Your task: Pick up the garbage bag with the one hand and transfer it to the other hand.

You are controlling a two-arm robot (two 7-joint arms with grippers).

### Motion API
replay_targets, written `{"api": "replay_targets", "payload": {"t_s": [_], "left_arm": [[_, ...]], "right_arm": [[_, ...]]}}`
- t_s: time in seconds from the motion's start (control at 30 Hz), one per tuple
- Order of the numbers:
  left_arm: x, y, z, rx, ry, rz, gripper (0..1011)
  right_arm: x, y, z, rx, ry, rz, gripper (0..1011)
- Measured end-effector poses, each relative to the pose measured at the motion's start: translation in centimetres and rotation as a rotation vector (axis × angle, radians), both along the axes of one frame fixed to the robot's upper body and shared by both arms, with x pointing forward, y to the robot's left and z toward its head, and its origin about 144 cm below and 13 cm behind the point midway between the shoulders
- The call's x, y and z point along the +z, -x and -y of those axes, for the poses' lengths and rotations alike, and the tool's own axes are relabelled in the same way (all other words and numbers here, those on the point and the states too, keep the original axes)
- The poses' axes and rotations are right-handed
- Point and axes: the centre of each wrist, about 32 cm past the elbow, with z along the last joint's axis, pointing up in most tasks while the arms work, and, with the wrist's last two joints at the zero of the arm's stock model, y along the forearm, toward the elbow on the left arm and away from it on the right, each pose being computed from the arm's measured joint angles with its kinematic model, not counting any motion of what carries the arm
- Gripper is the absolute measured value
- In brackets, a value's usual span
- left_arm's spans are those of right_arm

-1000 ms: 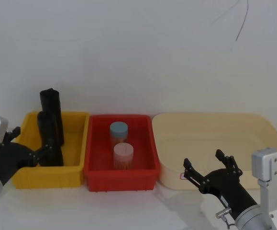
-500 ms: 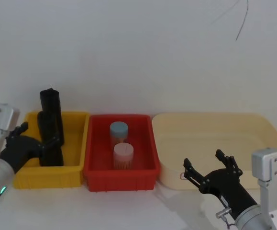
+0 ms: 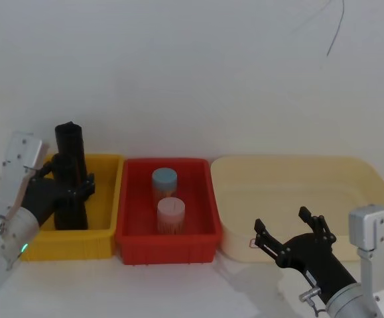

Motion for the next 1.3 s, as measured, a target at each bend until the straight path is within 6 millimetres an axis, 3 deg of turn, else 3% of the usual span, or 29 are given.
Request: {"api": "replay_targets", "payload": {"t_s": [0.17,0.5,0.63,0.97,1.3], "left_arm": [[0.1,-0.4,0.4,0.004,-0.007,-0.001,893],[0.2,-0.9,0.8,0.007,-0.014,0.000,583],[0.2,-1.0,0.9,0.008,-0.016,0.000,515],[0.9,-0.7,0.7,-0.023,-0.013,0.016,446],[4.0,0.1,0.6,-0.120,0.043,0.076,393]], "right_arm": [[0.0,0.0,0.0,0.000,0.000,0.000,1001],[0.0,0.0,0.0,0.000,0.000,0.000,1001],[0.0,0.0,0.0,0.000,0.000,0.000,1001],[1.1,-0.5,0.5,0.046,0.009,0.010,1001],[4.7,-2.0,1.4,0.168,0.039,0.044,1001]]}}
